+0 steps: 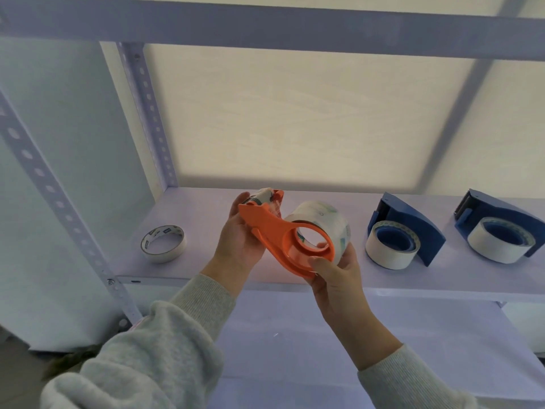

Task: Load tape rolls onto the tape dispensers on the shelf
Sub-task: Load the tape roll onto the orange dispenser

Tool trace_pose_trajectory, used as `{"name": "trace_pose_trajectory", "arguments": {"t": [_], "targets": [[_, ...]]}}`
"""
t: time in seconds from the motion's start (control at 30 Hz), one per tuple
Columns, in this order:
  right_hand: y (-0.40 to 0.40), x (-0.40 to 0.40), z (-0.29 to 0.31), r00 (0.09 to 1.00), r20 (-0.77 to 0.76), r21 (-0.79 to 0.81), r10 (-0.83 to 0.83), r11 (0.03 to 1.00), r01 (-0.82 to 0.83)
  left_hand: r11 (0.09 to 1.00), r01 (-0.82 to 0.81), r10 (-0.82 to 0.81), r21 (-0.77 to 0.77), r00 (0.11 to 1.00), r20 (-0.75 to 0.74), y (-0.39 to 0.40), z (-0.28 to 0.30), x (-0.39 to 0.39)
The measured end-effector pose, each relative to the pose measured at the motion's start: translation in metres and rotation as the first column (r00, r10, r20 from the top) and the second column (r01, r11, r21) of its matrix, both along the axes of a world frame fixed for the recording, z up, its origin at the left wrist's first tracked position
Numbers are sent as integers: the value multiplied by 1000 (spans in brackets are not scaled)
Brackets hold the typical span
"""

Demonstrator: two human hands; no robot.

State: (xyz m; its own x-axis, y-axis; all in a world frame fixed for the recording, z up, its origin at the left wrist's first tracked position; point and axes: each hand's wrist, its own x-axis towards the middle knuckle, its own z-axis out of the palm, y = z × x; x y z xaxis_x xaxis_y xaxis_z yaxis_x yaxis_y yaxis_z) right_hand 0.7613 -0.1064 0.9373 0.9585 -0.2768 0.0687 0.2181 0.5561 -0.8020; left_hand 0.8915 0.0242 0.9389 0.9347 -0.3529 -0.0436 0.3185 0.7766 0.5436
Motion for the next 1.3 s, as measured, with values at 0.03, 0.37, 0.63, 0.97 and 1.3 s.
{"name": "trace_pose_trajectory", "arguments": {"t": [0.03, 0.37, 0.63, 0.97, 1.3], "targets": [[2, 0, 1, 1000, -3, 4, 5, 1000, -5, 1000, 18, -18, -11, 1000, -6, 0, 0, 0], [4, 3, 2, 998, -32, -19, -50, 999, 50, 999, 51, -51, 16, 999, 7, -9, 6, -14], [1, 5, 5, 984, -35, -132, -174, 977, 168, 993, 98, -111, -70, 971, -211, -10, 10, -19], [-14, 22, -3, 870, 258, -896, -419, 233, 378, 648, 255, -104, 717, 963, -247, 19, 31, -35], [-13, 12, -18, 956, 278, -959, -94, -83, 271, 280, 192, -332, 941, 939, -93, 23, 30, -34]]}}
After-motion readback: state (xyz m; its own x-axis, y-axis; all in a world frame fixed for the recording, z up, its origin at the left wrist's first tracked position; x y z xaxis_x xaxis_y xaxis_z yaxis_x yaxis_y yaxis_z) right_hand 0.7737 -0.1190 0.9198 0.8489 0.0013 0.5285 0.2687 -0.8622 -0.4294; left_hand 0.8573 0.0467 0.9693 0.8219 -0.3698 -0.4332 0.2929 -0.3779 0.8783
